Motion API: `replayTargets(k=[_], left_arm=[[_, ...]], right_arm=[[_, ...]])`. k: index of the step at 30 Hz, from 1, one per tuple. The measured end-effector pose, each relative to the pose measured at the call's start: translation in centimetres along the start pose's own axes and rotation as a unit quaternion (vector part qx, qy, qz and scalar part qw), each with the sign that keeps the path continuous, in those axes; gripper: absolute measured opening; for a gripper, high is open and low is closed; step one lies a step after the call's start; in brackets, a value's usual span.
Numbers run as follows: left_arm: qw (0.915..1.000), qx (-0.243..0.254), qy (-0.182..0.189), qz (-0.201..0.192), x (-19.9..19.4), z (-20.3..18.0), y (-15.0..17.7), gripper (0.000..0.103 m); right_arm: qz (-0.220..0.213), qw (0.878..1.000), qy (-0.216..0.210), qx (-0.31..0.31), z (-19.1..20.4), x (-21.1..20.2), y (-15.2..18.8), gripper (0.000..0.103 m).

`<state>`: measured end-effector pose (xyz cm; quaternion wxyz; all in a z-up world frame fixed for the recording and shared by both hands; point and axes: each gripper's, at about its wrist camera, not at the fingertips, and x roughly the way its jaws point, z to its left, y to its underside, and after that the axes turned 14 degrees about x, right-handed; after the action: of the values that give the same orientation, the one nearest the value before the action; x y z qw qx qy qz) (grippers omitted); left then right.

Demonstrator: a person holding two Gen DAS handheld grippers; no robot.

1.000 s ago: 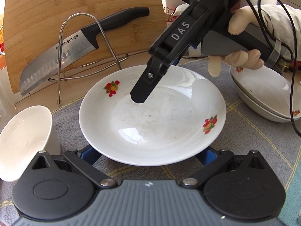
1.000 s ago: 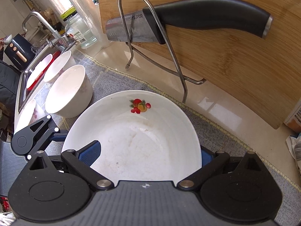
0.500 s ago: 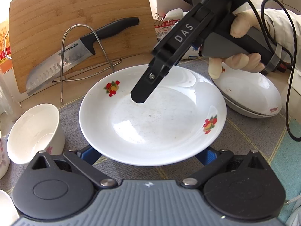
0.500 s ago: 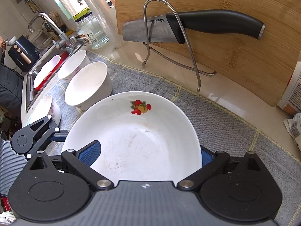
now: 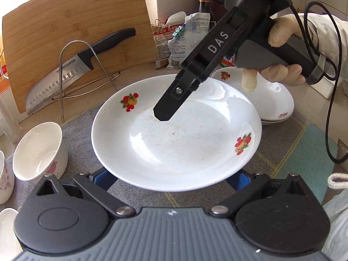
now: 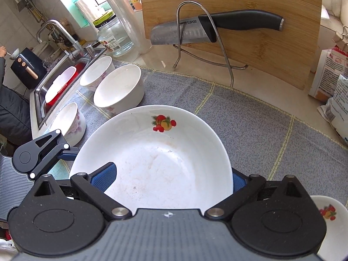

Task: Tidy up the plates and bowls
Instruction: 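Lower the held plate with the right tool onto the plate stack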

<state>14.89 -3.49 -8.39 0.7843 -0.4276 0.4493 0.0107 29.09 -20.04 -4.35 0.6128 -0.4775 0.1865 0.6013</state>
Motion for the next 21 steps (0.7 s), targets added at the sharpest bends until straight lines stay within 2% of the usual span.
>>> replayTargets(k=[10, 21], left_arm=[[0.999, 0.027, 0.034, -0.01, -1.6, -2.4, -1.2, 0.102], [0.9951, 0.069, 0.063, -0.033, -1.3, -3.9, -4.1, 0.102]], right_arm=[[-0.026, 0.999, 0.016, 0.027, -0.4, -3.5, 3.1, 0.103], [-0.07, 0.995, 0.044, 0.055, -2.0, -7.8, 5.4, 0.103]])
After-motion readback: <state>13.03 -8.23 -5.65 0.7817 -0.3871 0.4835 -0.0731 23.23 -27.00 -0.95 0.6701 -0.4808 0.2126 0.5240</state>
